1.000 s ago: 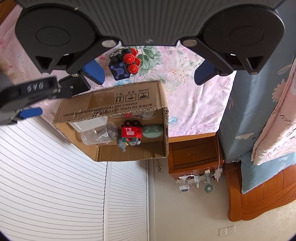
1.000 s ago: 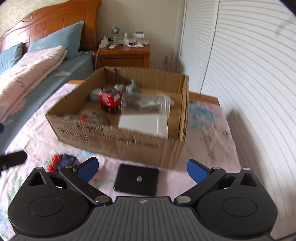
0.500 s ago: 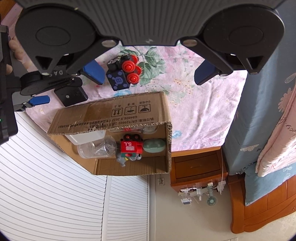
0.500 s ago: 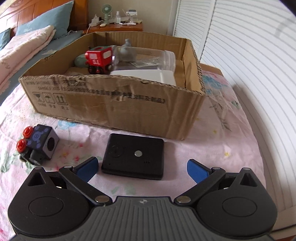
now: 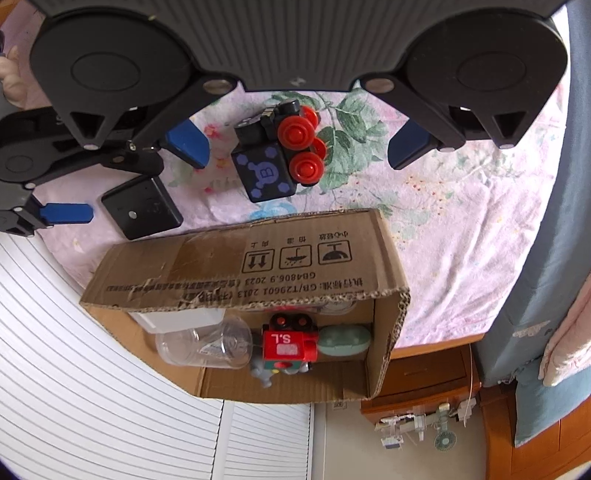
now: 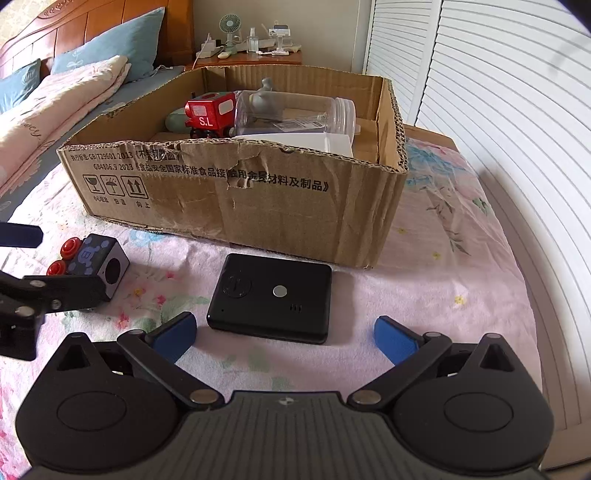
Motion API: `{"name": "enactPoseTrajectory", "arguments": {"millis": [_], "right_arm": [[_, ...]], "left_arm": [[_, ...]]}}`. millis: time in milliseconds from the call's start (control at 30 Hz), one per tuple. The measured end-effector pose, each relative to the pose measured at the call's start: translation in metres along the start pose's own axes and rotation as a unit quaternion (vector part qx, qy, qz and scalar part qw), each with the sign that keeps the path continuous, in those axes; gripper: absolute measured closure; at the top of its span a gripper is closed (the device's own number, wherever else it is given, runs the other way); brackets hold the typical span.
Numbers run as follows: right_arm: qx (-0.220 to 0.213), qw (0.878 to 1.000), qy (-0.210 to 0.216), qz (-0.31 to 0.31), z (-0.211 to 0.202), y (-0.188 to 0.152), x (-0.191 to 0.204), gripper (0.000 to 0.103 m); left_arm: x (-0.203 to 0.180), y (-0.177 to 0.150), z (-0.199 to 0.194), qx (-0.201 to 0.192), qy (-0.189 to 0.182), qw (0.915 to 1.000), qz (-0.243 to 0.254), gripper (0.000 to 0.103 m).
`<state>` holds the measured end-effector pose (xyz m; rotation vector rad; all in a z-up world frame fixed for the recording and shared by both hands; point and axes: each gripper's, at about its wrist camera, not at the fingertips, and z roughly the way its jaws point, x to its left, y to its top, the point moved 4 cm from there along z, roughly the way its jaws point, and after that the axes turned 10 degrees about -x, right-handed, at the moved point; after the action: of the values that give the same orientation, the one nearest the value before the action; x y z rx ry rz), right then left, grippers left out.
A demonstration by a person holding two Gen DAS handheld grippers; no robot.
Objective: Organize rigid objects
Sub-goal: 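Grasp the blue cube toy with the left tool while the right tool grasps the black pad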
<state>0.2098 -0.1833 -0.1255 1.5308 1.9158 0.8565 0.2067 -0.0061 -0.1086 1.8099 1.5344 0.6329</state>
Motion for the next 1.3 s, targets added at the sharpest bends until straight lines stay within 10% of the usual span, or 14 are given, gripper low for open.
{"name": "enactPoseTrajectory", "arguments": {"millis": [400,733,1300], "right_arm": [[-0.004,1.000,-0.005,0.004,-0.001,-0.001,0.000,0.000],[-0.008,1.000,-0.008,0.005,-0.002,-0.001,0.001,0.000],[-0.011,1.000,0.020,-0.017,0.012,0.015,0.012,0.009]], "left_arm": [[0.025,-0.012,0.006,0.008,0.041,0.9991,-0.011,0.007],[0.013,-0.004,0.005,-0.007,0.028,0.9996,-0.003,0.041],[0.012,-0.005,0.005,-0.006,0.022,0.9997,-0.001,0.041]]}}
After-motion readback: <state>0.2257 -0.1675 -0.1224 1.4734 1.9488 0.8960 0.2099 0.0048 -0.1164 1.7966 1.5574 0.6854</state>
